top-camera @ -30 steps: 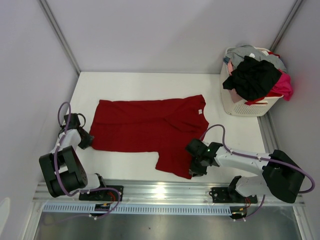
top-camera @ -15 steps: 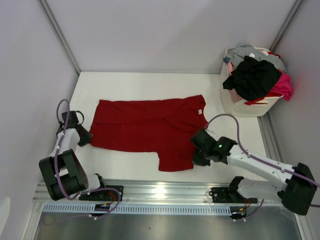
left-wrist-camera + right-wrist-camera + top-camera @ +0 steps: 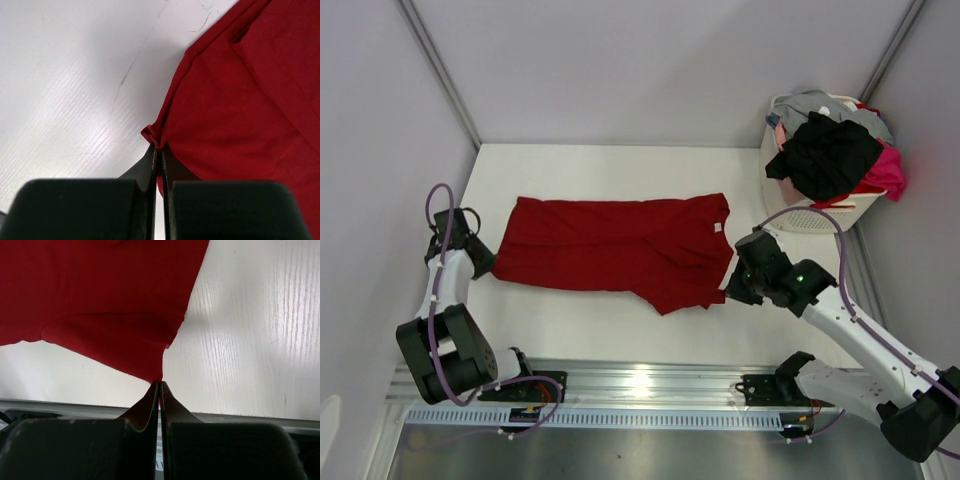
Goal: Fold and stack the t-shirts
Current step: Fold the other side of the tshirt into a rectangle
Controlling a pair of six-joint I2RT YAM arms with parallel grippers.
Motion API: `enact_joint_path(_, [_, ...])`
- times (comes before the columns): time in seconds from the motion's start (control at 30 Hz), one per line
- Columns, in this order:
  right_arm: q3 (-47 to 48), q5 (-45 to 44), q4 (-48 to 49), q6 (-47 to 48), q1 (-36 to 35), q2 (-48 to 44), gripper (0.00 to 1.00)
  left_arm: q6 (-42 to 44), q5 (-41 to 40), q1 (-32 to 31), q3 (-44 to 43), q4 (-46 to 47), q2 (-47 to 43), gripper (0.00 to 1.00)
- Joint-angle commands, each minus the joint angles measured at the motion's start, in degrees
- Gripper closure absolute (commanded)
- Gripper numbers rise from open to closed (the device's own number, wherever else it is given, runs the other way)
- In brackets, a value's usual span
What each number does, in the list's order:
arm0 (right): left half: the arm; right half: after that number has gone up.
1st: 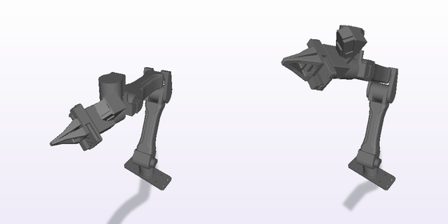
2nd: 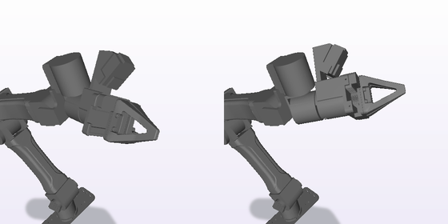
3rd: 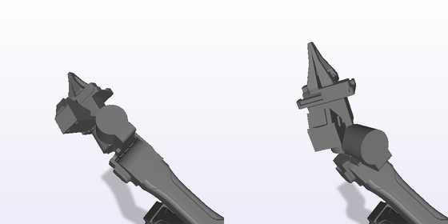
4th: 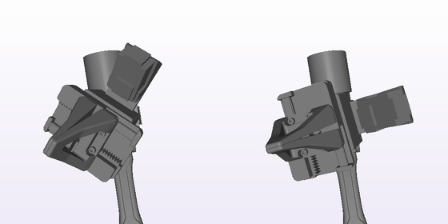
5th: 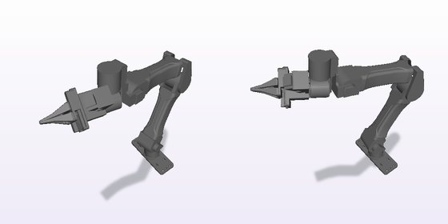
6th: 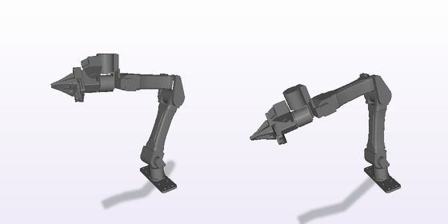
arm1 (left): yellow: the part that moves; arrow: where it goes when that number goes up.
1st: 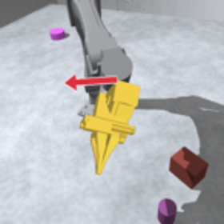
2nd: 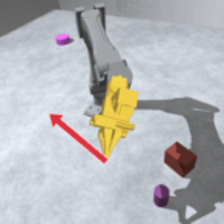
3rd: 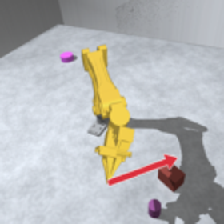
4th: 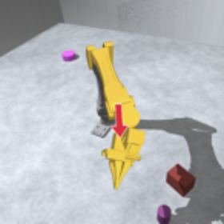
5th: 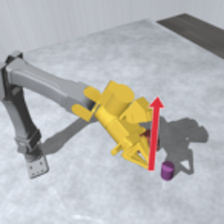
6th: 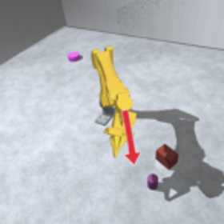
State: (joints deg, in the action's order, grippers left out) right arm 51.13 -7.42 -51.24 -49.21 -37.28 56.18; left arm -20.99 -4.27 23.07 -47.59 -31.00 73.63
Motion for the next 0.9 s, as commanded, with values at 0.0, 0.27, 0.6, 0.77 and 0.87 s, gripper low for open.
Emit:
enact_joint_path(0.0, [2.91, 1.45, -0.17, 2.98, 1.50, -1.17, 1.00, 1.92, -0.03, 0.66, -0.57, 1.03, 0.20, 0.99])
enact_joint_path(0.27, [9.58, 3.02, 3.08, 11.74, 6.68, 4.89, 1.00, 3.59, 1.02, 0.75, -5.92, 0.33, 3.27, 1.00])
enact_joint_path(0.6, [19.97, 3.90, 7.46, 23.10, 12.58, 18.43, 1.00, 2.98, 3.83, 0.57, -11.90, 1.39, 11.79, 1.00])
enact_joint_path(0.77, [23.04, 5.40, 12.91, 25.74, 13.98, 26.67, 1.00, 3.24, 5.41, 0.49, -16.91, 1.47, 15.93, 0.99])
enact_joint_path(0.87, [26.99, 5.14, 15.02, 27.76, 14.16, 32.03, 1.00, 3.24, 5.59, 0.05, -20.15, 1.21, 18.91, 1.00])
